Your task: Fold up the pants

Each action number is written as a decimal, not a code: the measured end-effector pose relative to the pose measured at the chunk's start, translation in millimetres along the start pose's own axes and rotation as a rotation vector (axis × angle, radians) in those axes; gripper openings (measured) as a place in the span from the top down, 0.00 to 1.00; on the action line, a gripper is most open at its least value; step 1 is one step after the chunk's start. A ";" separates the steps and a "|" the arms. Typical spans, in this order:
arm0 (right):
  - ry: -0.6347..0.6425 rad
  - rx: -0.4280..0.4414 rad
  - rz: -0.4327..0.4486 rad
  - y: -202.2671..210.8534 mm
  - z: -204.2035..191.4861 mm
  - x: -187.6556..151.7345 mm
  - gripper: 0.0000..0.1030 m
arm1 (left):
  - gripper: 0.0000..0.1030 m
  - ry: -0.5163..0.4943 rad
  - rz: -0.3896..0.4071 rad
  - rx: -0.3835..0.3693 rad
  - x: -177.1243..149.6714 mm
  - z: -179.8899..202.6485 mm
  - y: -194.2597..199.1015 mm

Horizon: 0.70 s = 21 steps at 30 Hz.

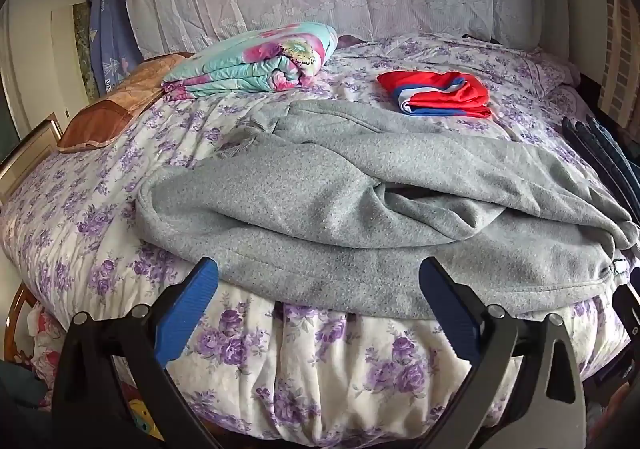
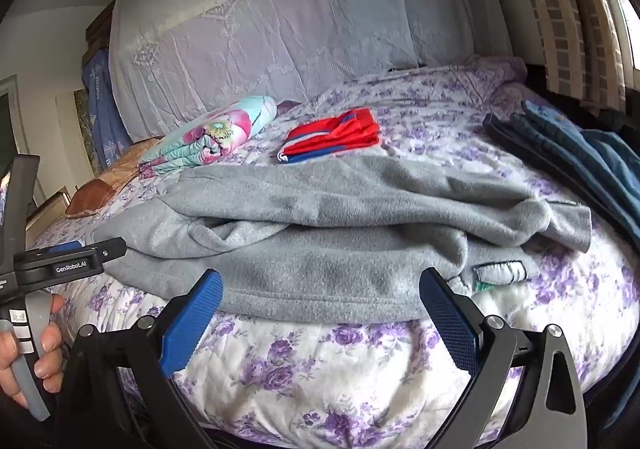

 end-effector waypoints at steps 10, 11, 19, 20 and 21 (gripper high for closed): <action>0.009 0.000 0.004 2.2 -2.2 0.2 0.03 | 0.05 0.011 -0.012 -0.002 -3.5 -4.6 -2.1; 0.009 0.001 0.005 2.6 -2.3 0.4 0.03 | 0.05 0.014 -0.014 -0.002 -3.2 -4.5 -1.9; 0.021 0.003 -0.002 3.7 -5.2 -1.3 0.03 | 0.05 0.016 -0.021 -0.008 -4.5 -3.8 -3.2; 0.021 0.002 -0.004 3.9 -4.9 -1.9 0.03 | 0.05 0.014 -0.022 -0.009 -5.0 -3.2 -3.0; 0.022 0.001 -0.004 4.2 -5.3 -1.8 0.03 | 0.05 0.010 -0.022 -0.009 -5.0 -2.7 -3.3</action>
Point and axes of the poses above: each gripper's, at about its wrist camera, not at the fingertips, and y roughly against the way its jaws point, z to its right, x to its top, the point moved 9 cm from there along -y, roughly the way its jaws point, and after that the axes turned 14 degrees about z, right-handed, at the moved point
